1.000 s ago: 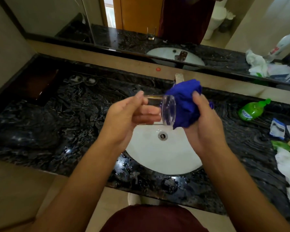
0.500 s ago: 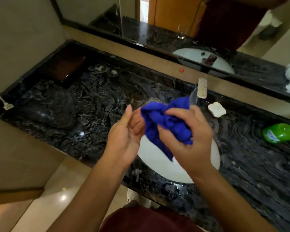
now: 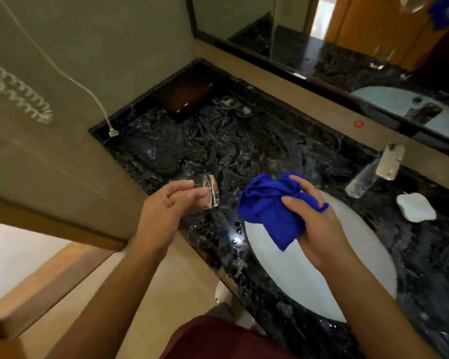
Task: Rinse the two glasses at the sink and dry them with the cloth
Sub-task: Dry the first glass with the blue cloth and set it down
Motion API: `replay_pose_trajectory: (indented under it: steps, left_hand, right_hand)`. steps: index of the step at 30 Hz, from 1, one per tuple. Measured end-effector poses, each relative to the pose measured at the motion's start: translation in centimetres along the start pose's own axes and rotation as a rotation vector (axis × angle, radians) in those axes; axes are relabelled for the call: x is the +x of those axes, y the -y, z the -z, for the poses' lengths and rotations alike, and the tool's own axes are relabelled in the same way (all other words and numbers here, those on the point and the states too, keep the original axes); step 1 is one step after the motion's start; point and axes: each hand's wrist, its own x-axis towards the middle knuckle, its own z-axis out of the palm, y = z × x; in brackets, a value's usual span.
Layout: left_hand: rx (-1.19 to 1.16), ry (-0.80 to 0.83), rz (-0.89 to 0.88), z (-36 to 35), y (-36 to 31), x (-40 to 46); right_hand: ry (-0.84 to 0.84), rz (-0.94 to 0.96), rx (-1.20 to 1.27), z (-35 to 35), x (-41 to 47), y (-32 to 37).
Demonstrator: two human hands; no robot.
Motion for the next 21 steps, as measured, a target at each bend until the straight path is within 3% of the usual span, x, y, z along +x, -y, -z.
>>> replay_pose_trajectory:
  steps: [10,17,21]
  left_hand:
    - [0.951,0.17,-0.267,9.2,1.9,6.5]
    - [1.122,0.207,-0.436,13.7,4.2,14.9]
    - [1.234,0.276,-0.495,14.9,6.2,19.4]
  right_hand:
    - [-0.079,0.086,-0.451,-3.0,3.2,-4.8]
    - [-0.156,0.213,-0.699,-5.4,6.2,-7.0]
    - [-0.167,0.184,-0.658,-6.8,7.7,-8.3]
